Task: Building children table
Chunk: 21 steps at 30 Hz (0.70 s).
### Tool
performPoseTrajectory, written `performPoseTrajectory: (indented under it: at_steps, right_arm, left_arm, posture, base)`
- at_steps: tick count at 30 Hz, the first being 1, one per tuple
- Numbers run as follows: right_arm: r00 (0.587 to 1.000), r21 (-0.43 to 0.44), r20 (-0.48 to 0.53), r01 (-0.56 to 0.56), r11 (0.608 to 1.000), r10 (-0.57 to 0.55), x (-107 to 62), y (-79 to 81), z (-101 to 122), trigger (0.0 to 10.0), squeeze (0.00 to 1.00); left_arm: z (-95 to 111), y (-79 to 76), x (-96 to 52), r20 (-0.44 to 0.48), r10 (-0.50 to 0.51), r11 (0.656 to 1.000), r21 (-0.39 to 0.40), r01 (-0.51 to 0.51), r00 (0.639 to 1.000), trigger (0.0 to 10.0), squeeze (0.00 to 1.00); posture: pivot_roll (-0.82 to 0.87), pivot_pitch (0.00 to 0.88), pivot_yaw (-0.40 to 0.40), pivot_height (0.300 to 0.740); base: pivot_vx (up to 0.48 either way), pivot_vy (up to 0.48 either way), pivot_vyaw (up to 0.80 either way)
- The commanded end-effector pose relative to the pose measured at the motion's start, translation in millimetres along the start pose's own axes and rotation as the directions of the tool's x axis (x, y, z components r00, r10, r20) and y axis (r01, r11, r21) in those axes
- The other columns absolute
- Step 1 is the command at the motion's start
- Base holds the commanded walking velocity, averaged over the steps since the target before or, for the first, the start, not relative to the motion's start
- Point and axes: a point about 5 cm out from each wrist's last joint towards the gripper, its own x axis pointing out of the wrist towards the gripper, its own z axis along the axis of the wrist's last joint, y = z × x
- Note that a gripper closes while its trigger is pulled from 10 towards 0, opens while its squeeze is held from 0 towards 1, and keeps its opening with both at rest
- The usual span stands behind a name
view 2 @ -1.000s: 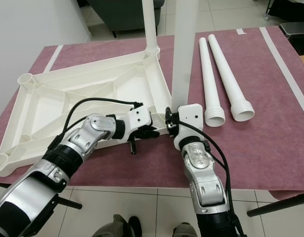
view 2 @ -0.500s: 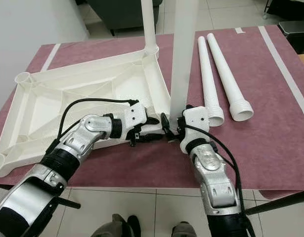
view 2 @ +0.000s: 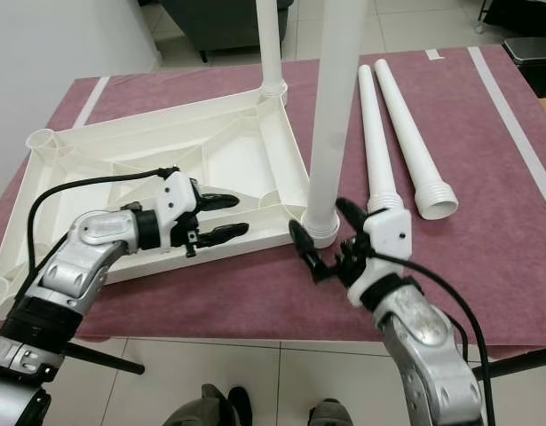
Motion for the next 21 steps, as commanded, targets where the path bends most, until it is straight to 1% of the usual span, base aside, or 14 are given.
performPoseTrajectory:
  at_steps: [1,3,5,7,9,10,12,13,15,17,18,19,20,21]
  right_arm:
    - [0.999,0.023,-0.038,-0.001,1.000,0.002,-2.5,3.3,-10,10.0,0.00]
    - [0.997,0.036,-0.072,0.032,0.999,-0.029,-5.8,0.8,-19,10.0,0.00]
    - [0.996,0.039,-0.078,0.036,0.999,-0.033,-6.5,0.4,-21,10.0,0.00]
    - [0.993,0.053,-0.116,0.029,0.998,-0.022,-11.3,2.1,-26,10.0,0.00]
    - [0.990,0.044,-0.144,0.010,0.999,-0.003,-11.7,6.1,-29,10.0,0.00]
    - [0.990,0.044,-0.144,0.010,0.999,-0.003,-11.7,6.1,-29,10.0,0.00]
    - [0.989,0.039,-0.148,-0.014,0.999,0.020,-7.1,12.9,-29,10.0,0.00]
    - [0.989,0.039,-0.145,-0.031,0.999,0.036,-2.6,18.9,-28,10.0,0.00]
    - [0.990,0.041,-0.138,-0.023,0.999,0.028,7.6,26.2,-28,10.0,0.00]
    - [0.990,0.033,-0.139,0.004,0.999,0.000,15.6,28.5,-29,10.0,0.00]
    - [0.990,0.033,-0.139,0.004,0.999,0.000,15.6,28.5,-29,10.0,0.00]
    - [0.990,0.026,-0.141,0.018,0.999,-0.014,19.2,29.2,-30,10.0,0.00]
    - [0.988,0.001,-0.148,0.049,0.999,-0.048,28.0,30.8,-31,10.0,0.00]
    - [0.987,-0.004,-0.149,0.054,0.999,-0.054,29.4,31.1,-31,10.0,0.00]
  left_arm:
    - [-6,13.1,-11.8,-0.058,0.146,0.989,0.006,-0.146,0.988,10.0,0.00]
    - [-11,21.4,-16.3,-0.103,0.199,0.980,0.019,-0.198,0.974,10.0,0.00]
    - [-12,22.7,-17.3,-0.110,0.207,0.978,0.021,-0.206,0.972,10.0,0.00]
    - [-17,27.9,-21.8,-0.167,0.250,0.968,0.024,-0.249,0.954,10.0,0.00]
    - [-23,32.9,-24.7,-0.229,0.278,0.960,0.027,-0.279,0.933,10.0,0.00]
    - [-23,32.9,-24.7,-0.229,0.278,0.960,0.027,-0.279,0.933,10.0,0.00]
    - [-30,36.0,-27.8,-0.275,0.270,0.962,0.031,-0.272,0.923,10.0,0.00]
    - [-34,38.4,-31.7,-0.305,0.248,0.967,0.030,-0.252,0.919,10.0,0.00]
    - [-41,43.0,-40.6,-0.355,0.207,0.977,0.036,-0.208,0.911,10.0,0.00]
    - [-44,46.1,-47.6,-0.386,0.174,0.984,0.034,-0.175,0.906,10.0,0.00]
    - [-44,46.1,-47.6,-0.386,0.174,0.984,0.034,-0.175,0.906,10.0,0.00]
    - [-46,47.5,-50.9,-0.399,0.158,0.987,0.029,-0.159,0.903,10.0,0.00]
    - [-49,49.3,-59.3,-0.412,0.105,0.992,-0.022,-0.124,0.905,10.0,0.00]
    - [-50,49.5,-60.7,-0.412,0.094,0.992,-0.035,-0.119,0.907,10.0,0.00]
  posture:
    - [-0.11,0.140,0.152,0.740]
    - [-0.11,0.136,0.151,0.740]
    - [-0.11,0.136,0.151,0.740]
    - [-0.11,0.132,0.150,0.740]
    - [-0.12,0.129,0.150,0.740]
    - [-0.12,0.129,0.150,0.740]
    - [-0.12,0.128,0.151,0.740]
    - [-0.13,0.129,0.151,0.740]
    - [-0.13,0.129,0.151,0.740]
    - [-0.12,0.129,0.150,0.740]
    - [-0.12,0.129,0.150,0.740]
    - [-0.12,0.129,0.150,0.740]
    - [-0.12,0.130,0.149,0.740]
    - [-0.12,0.130,0.149,0.740]
  base:
    - [0.000,0.000,0.00]
    - [0.000,0.000,0.00]
    - [0.000,0.000,0.00]
    - [0.000,0.000,0.00]
    - [0.000,0.000,0.00]
    - [0.000,0.000,0.00]
    - [0.000,0.000,0.00]
    - [0.000,0.000,0.00]
    - [0.000,0.000,0.00]
    - [0.000,0.000,0.00]
    - [0.000,0.000,0.00]
    - [0.000,0.000,0.00]
    - [0.000,0.000,0.00]
    - [0.000,0.000,0.00]
